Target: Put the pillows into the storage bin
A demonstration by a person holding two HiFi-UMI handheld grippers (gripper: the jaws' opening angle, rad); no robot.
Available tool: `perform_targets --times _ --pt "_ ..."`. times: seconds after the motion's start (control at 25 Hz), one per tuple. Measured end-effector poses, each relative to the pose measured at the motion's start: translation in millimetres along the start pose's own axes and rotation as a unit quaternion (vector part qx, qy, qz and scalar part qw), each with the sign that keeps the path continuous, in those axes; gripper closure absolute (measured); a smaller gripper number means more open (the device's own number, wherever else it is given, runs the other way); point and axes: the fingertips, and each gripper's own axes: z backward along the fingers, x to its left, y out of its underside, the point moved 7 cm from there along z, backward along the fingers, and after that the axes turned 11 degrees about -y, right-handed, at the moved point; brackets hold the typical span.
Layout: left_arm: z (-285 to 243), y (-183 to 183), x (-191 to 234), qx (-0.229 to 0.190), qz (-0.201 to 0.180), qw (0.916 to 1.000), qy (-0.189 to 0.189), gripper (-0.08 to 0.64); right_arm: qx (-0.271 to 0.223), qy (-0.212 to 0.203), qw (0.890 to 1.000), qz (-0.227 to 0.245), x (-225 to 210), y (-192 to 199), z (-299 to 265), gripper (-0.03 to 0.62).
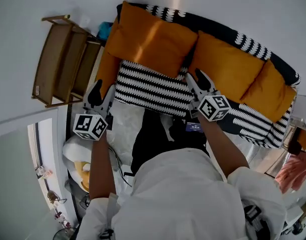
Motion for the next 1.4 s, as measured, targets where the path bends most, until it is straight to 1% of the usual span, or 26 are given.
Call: perform_targets --times 0.16,0.28,0.4,0.52,0.64,0.72,0.84,1.04,1.16,1.24,1.28,1.4 --pt "-72 0 40 0.03 -0.006 0.9993 0.023 0.342 -0.009 0.054 0.998 -0.035 -43 8 -30 0.382" --pt "-130 8 71 0.056 -0.015 0.9973 0.046 0.342 -0.019 0.1 0.993 -0.058 -72 21 -51 0.38" --pt "-188 16 99 0.083 -0.031 0.9934 0.073 0.342 -0.014 0.145 0.986 -0.077 -98 49 -74 0.38" --pt "-242 28 118 0.102 -0.05 0.9896 0.089 0.336 0.0 0.181 0.979 -0.095 -132 81 -92 0.371" --pt "-282 47 137 0.121 -0.043 0.9873 0.093 0.328 0.018 0.203 0.973 -0.112 -160 117 -105 0.37" --pt "-306 60 151 0.136 -0.037 0.9852 0.097 0.319 0.017 0.219 0.966 -0.137 -175 139 -110 0.367" --pt "-340 79 167 0.161 -0.042 0.9806 0.103 0.304 0.012 0.233 0.958 -0.168 -201 163 -121 0.357" --pt "-394 108 176 0.203 -0.057 0.9701 0.12 0.295 0.023 0.257 0.951 -0.173 -244 183 -135 0.351" --pt "-417 116 183 0.229 -0.069 0.9628 0.125 0.281 0.047 0.277 0.942 -0.183 -260 203 -142 0.351" --pt "-429 119 184 0.241 -0.076 0.9585 0.131 0.273 0.061 0.283 0.939 -0.186 -270 212 -148 0.345" --pt "-434 121 183 0.244 -0.079 0.957 0.135 0.273 0.064 0.285 0.938 -0.186 -274 214 -151 0.33" --pt "-443 125 177 0.249 -0.09 0.9536 0.144 0.264 0.071 0.286 0.94 -0.175 -280 218 -154 0.318"
